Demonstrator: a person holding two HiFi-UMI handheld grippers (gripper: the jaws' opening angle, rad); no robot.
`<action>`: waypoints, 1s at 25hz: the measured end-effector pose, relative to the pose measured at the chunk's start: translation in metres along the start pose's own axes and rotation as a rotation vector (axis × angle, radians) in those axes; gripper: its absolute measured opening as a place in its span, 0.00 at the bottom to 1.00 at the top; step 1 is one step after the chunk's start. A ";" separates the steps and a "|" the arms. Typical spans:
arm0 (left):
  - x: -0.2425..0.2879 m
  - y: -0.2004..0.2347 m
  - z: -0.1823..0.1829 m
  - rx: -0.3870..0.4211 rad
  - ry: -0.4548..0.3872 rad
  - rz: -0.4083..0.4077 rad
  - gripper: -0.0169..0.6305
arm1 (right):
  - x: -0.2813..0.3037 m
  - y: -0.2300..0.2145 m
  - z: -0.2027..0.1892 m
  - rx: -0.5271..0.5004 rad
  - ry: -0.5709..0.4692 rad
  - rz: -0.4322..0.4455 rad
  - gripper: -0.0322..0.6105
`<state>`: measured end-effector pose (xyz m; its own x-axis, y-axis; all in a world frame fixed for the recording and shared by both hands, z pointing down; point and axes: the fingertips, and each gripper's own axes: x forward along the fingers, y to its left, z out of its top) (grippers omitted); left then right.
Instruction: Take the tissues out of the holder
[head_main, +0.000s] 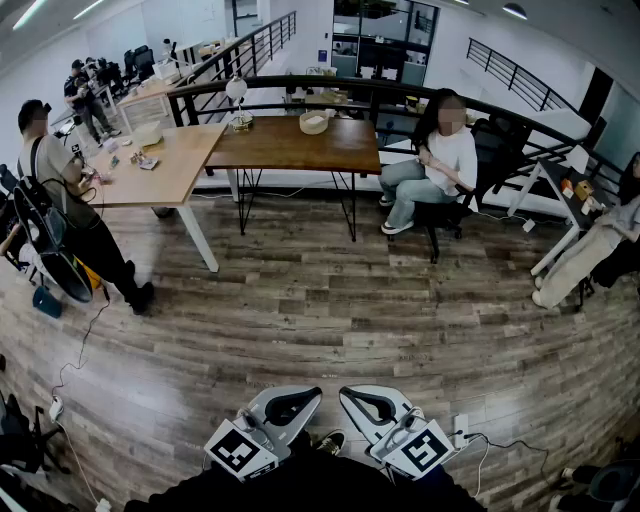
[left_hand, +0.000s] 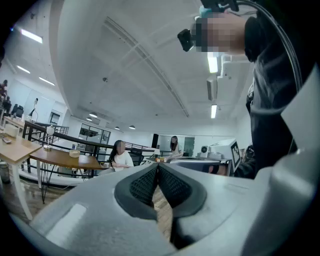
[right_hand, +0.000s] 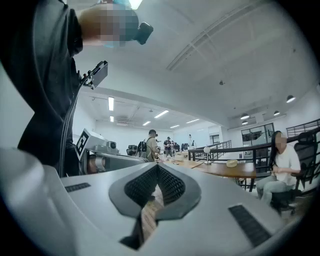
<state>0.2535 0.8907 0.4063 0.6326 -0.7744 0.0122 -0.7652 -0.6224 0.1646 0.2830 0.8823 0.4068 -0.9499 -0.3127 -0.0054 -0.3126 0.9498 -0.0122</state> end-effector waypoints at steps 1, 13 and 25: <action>-0.001 0.000 0.000 0.001 0.003 -0.001 0.04 | 0.000 0.001 0.000 -0.001 0.005 0.000 0.06; 0.004 -0.013 -0.005 0.027 0.034 -0.002 0.04 | -0.017 -0.009 0.003 0.024 -0.008 -0.060 0.06; 0.024 -0.019 0.000 0.064 0.025 0.003 0.04 | -0.030 -0.028 0.000 0.037 -0.030 -0.062 0.06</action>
<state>0.2835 0.8836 0.4035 0.6321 -0.7740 0.0375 -0.7729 -0.6264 0.1009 0.3203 0.8654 0.4075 -0.9278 -0.3716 -0.0337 -0.3697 0.9278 -0.0505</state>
